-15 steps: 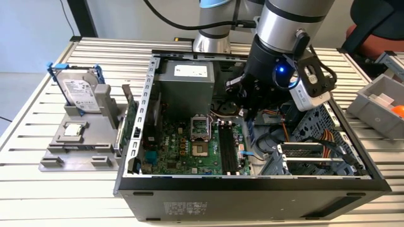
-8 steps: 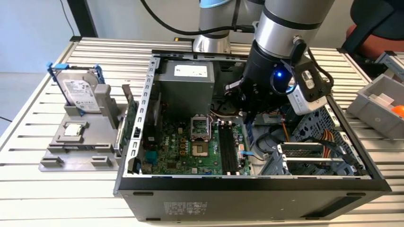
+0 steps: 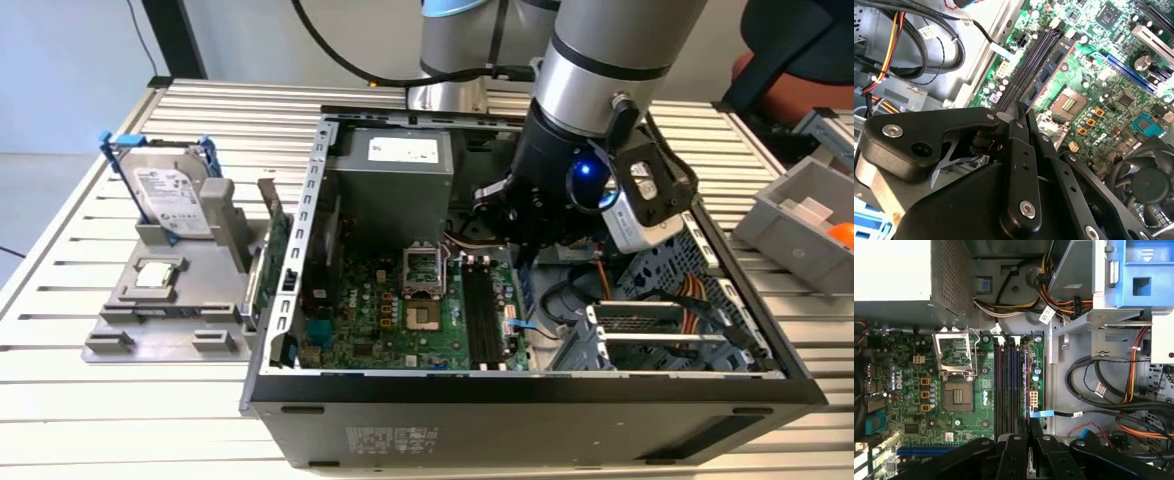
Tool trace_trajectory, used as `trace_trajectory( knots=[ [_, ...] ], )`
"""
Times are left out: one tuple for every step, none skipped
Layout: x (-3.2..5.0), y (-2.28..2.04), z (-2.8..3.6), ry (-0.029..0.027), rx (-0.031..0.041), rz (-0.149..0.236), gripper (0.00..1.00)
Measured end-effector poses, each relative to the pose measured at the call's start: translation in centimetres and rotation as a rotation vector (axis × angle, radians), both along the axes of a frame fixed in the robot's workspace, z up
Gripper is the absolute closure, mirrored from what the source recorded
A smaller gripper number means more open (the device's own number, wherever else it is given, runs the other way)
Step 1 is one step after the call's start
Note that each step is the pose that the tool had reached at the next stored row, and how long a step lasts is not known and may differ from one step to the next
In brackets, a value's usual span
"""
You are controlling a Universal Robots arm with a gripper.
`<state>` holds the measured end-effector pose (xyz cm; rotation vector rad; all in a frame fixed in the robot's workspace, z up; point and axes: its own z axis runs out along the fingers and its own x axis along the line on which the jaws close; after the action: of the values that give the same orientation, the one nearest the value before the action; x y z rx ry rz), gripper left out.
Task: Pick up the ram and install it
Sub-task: 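Insert the ram into the slot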
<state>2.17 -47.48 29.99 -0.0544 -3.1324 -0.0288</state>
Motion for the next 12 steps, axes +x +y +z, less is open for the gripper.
trace_trajectory(
  knots=[
    [0.02,0.0,-0.14,0.0,0.0001,0.0,1.0],
    [0.08,0.0,-0.29,0.0,0.0,0.0,1.0],
    [0.12,0.0,-0.3,0.0,-0.0004,0.0,1.0],
    [0.16,-0.01,-0.32,0.0001,-0.0004,0.0,1.0],
    [0.2,-0.02,-0.36,0.0,-0.0002,0.0,1.0],
    [0.21,-0.02,-0.46,-0.0001,0.0003,-0.001,1.0],
    [0.22,-0.03,-0.62,-0.0001,0.0003,-0.001,1.0],
    [0.22,-0.03,-0.79,-0.0001,0.0001,-0.002,1.0],
    [0.25,-0.03,-0.99,-0.0001,0.0003,-0.002,1.0],
    [0.31,-0.03,-1.08,-0.0001,0.0004,-0.002,1.0],
    [0.33,-0.03,-1.25,0.0,0.0003,-0.002,1.0],
    [0.33,-0.03,-1.43,0.0,0.0003,-0.002,1.0]
  ],
)
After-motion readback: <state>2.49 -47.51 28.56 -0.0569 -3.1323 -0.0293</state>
